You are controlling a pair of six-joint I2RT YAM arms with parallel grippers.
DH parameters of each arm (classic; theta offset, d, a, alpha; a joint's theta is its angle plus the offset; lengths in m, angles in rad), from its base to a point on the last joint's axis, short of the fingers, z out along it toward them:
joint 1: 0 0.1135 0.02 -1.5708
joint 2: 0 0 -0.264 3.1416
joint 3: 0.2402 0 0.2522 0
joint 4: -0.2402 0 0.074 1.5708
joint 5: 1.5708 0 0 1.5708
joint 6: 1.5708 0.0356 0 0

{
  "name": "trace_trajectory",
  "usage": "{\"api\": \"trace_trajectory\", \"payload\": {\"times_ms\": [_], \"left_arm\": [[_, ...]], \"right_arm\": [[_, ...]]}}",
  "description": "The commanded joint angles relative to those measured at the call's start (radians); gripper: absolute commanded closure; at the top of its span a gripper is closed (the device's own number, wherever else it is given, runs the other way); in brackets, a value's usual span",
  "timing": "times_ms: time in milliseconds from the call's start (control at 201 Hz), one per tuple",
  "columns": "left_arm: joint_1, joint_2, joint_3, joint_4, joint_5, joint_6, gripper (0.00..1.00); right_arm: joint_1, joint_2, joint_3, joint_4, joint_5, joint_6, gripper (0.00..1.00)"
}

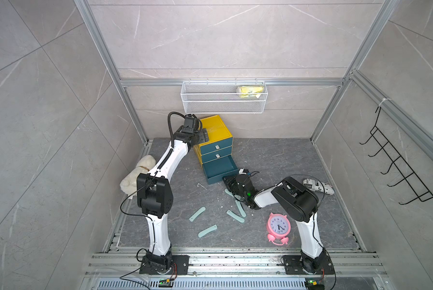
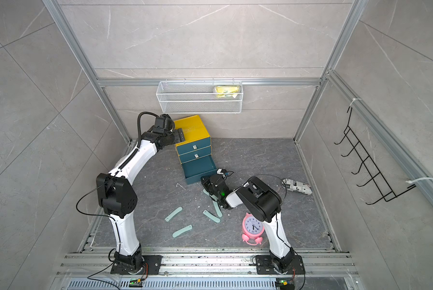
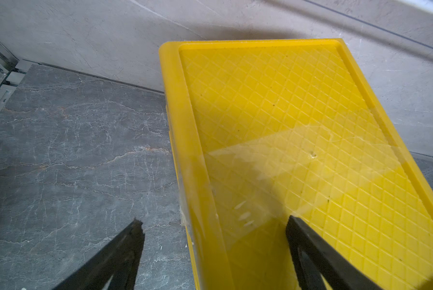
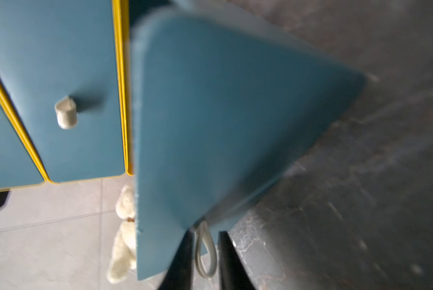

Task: Place the fruit knives into the drawer by color
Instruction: Open the drawer in the storage box.

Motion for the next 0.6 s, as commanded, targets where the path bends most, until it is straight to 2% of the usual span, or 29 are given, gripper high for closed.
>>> {"api": "trace_trajectory", "payload": {"times_ms": [0,149,174,209,592], "left_arm": [[0.000,0.044,-0.010,-0.134,0.025,0.010,0.07],[0.010,0.033,-0.004,-0.144,0.020,-0.004,0.06],[0.012,0.025,-0.009,-0.141,0.024,-0.010,0.05],[0.017,0.016,-0.016,-0.133,0.030,-0.017,0.05],[0.050,-0.115,-0.001,-0.127,0.043,-0.057,0.03]], "right_arm": [[0.008,-0.036,-0.006,0.021,-0.004,0.000,0.60],[0.008,-0.082,-0.038,0.040,0.013,-0.015,0.49],[0.007,-0.091,-0.046,0.047,0.017,-0.016,0.43],[0.007,-0.104,-0.058,0.051,0.023,-0.015,0.42],[0.029,-0.300,-0.165,-0.019,0.050,-0.092,0.40]]}}
